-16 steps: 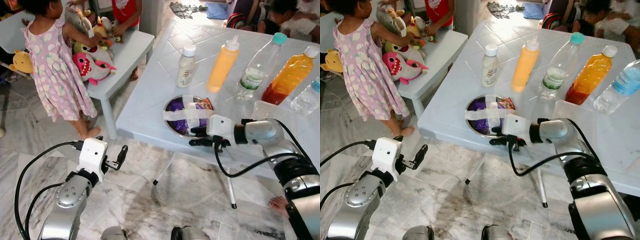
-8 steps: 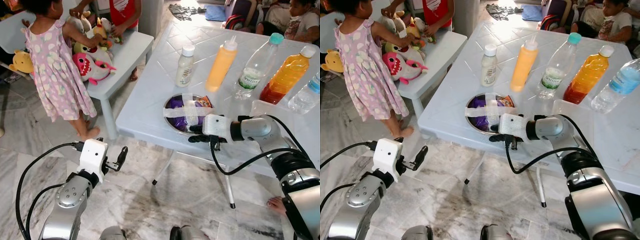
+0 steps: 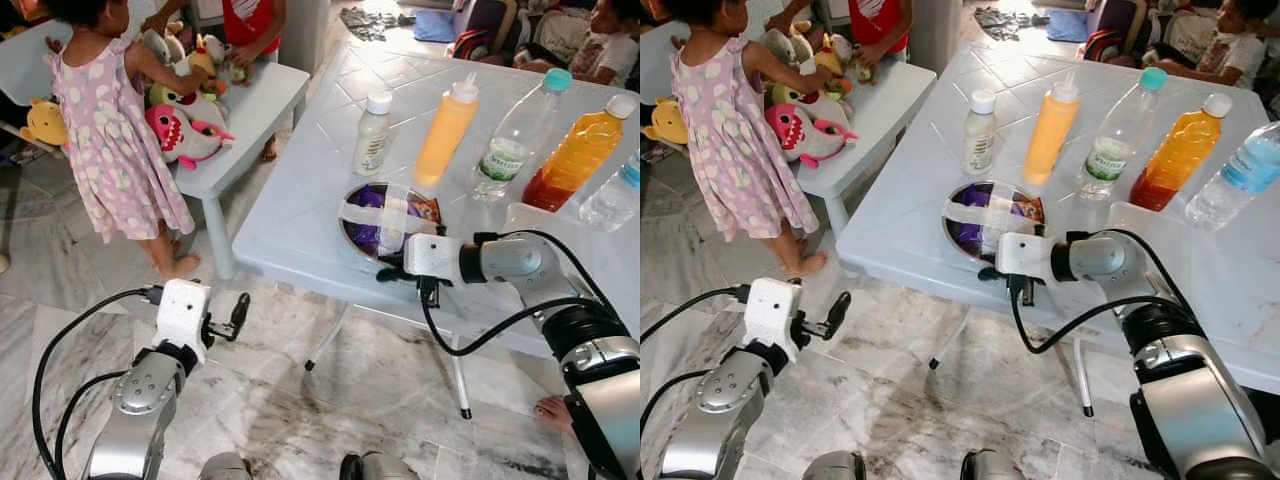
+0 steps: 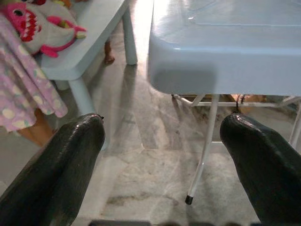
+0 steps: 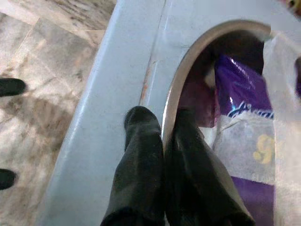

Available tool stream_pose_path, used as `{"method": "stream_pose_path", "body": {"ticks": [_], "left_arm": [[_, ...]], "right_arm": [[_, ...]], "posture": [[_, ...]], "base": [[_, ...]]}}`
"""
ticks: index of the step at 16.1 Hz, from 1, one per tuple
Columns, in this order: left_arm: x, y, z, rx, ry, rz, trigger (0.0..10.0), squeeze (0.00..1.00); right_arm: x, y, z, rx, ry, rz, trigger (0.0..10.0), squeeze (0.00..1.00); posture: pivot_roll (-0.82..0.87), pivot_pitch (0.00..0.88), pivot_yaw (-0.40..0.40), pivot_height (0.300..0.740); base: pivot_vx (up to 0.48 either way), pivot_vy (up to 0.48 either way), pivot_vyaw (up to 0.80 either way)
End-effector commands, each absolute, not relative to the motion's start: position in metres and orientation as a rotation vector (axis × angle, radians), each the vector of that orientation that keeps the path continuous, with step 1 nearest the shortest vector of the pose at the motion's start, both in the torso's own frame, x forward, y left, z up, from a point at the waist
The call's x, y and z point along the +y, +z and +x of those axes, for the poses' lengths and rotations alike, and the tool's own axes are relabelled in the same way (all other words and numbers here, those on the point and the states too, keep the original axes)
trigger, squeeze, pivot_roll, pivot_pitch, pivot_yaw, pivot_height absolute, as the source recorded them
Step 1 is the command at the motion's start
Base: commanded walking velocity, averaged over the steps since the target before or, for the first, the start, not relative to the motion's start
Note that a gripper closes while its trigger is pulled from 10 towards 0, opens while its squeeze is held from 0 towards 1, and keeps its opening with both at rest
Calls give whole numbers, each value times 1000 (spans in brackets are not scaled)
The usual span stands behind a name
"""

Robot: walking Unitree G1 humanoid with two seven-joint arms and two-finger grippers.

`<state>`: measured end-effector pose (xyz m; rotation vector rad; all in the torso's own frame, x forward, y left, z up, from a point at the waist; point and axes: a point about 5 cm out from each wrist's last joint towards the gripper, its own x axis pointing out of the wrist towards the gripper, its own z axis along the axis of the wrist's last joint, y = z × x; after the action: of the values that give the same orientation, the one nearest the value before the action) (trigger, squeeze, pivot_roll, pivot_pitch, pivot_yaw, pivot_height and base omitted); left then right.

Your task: Restocking fridge

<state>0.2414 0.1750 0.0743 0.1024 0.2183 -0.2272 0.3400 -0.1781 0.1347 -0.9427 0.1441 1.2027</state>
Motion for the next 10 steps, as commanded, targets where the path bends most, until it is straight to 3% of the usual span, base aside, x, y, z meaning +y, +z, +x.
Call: {"method": "stream_pose_path", "body": {"ticks": [1,5,6,7,10], "left_arm": [[181,70,241,243,-200,83,10000,0],[187,65,238,240,-139,69,10000,0],[187,70,245,211,-112,65,10000,0],[188,73,250,195,-101,60,10000,0],[191,73,254,191,-93,59,10000,0]], "right_arm": [[-183,115,331,215,1221,-928,0,0],[-170,110,322,44,1065,-775,0,0],[-166,112,321,-13,980,-699,1176,0],[-165,114,320,-47,926,-681,9647,0],[-163,116,319,-92,886,-651,10000,0]], "posture": [[57,53,-25,740],[51,23,-50,740],[48,20,-55,740],[43,14,-57,740],[29,10,-58,740]], "base": [[0,0,0],[0,0,0],[-244,0,0],[-255,0,0],[-263,0,0]]}}
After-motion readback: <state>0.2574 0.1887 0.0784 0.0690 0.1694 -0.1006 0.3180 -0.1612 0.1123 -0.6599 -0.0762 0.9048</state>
